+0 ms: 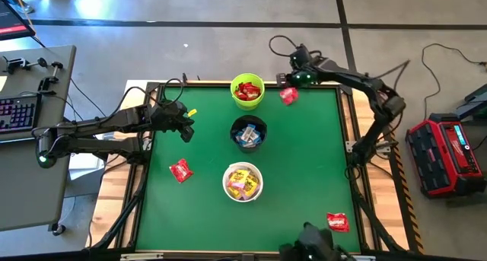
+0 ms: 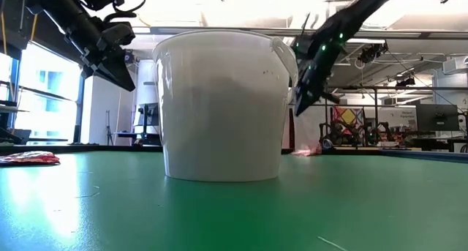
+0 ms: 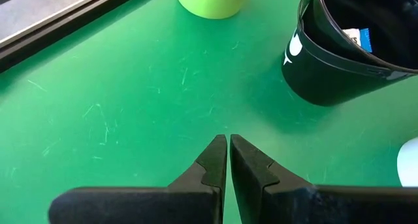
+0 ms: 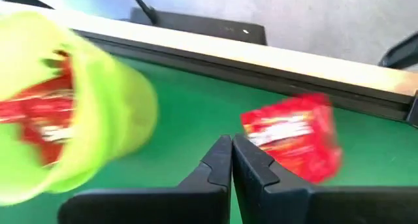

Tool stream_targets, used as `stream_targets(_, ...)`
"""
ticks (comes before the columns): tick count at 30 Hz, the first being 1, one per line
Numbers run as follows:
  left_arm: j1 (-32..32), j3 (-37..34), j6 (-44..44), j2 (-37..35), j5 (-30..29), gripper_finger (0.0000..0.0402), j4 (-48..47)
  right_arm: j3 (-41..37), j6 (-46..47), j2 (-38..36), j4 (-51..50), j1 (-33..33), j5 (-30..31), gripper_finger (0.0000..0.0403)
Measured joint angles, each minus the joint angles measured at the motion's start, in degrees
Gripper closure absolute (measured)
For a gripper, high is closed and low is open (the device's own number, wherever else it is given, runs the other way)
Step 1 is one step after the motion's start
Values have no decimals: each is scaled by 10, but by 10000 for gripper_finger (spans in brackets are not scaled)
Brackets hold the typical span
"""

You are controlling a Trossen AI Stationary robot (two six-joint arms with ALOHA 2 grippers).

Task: Sort candy by brand, put in halloween buckets
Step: Put the red candy into the green bucket

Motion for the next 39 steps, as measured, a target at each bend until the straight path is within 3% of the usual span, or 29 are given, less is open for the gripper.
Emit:
stream_targets(10, 0, 0, 7, 0, 0, 391, 0, 1, 0, -65, -24, 47, 18, 401)
stream_targets(15, 0, 0, 6, 0, 12, 391, 0, 1, -79, -43, -101, 38, 8, 354)
stream_targets(23, 0, 0, 12, 0, 16, 391, 0, 1, -429, -3, -121, 49, 136, 203)
stream_targets(26, 0, 0, 11, 0, 16, 391, -2, 1, -552, 11, -129, 60, 145, 168)
stream_targets(31, 0, 0, 12, 0, 15, 391, -16, 1, -630, 35, -125, 77, 143, 160)
stream_targets(39, 0, 0, 20, 0, 10, 391, -29, -39, -632, 43, -88, 95, 147, 181)
